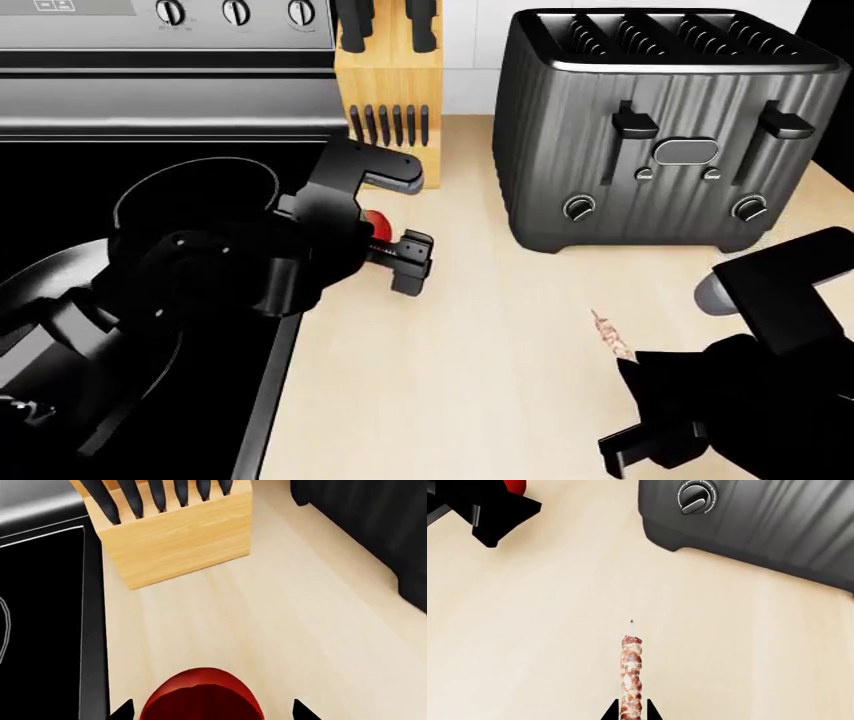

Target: Place both pans onto different burners. Then place the tomato and the kebabs on different pans.

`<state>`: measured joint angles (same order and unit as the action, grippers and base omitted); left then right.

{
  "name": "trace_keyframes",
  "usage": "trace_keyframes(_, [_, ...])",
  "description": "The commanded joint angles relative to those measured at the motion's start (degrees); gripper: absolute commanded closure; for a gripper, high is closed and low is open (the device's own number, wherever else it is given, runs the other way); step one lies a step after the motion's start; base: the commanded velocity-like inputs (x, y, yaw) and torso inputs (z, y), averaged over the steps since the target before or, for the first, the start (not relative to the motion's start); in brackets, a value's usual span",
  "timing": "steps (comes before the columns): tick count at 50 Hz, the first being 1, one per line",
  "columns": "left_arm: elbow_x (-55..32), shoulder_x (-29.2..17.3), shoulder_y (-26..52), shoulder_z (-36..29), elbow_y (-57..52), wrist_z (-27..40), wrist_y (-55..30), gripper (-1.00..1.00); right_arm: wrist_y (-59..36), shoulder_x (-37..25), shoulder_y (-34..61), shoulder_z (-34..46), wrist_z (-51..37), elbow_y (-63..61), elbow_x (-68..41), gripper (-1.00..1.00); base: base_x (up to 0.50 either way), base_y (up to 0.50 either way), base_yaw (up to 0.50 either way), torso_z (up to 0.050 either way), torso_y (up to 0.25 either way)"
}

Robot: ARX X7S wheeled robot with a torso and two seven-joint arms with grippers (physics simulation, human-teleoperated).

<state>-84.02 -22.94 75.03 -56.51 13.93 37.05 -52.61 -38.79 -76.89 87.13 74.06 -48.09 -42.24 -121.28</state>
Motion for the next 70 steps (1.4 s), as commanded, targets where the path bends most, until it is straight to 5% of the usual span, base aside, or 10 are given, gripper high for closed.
trace_keyframes(1, [0.8, 0.3, 0.1, -0.7, 1.0, 0.2, 0.0, -1.0, 0.1, -0.4, -0.1, -0.3, 0.3, -0.2, 0.6, 1.0, 0.0, 0.0, 0.0, 0.0, 0.0])
trace_keyframes(16, [1.4, 0.7, 0.2, -1.2, 1.7, -0.1, 0.2, -1.0, 0.1, -0.9, -0.3, -0.5, 0.1, -0.5, 0.5, 1.0, 0.0, 0.0, 0.0, 0.0, 0.0])
trace_keyframes(17, [1.5, 0.7, 0.2, -1.2, 1.9, -0.2, 0.3, 1.0, 0.1, -0.9, -0.4, -0.5, 0.1, -0.5, 0.5, 1.0, 0.0, 0.0, 0.0, 0.0, 0.0])
trace_keyframes(36, [-0.2, -0.9, 0.7, 0.4, -0.4, 2.2, 0.4, 1.0, 0.1, -1.4, -0.6, -0.8, 0.0, -0.9, 0.3, 1.0, 0.0, 0.0, 0.0, 0.0, 0.0])
trace_keyframes(58, [-15.9, -12.3, 11.3, 10.2, -16.8, 13.5, -5.7, 1.0, -2.2, -1.8, 5.8, -5.1, -4.9, -3.4, -7.5, 1.0, 0.0, 0.0, 0.0, 0.0, 0.0])
trace_keyframes(70, [-25.9, -21.3, 14.4, 13.7, -25.2, 19.3, -8.5, 1.0, -1.7, 2.8, 9.2, -7.9, -6.4, -3.1, -6.8, 1.0, 0.0, 0.0, 0.0, 0.0, 0.001])
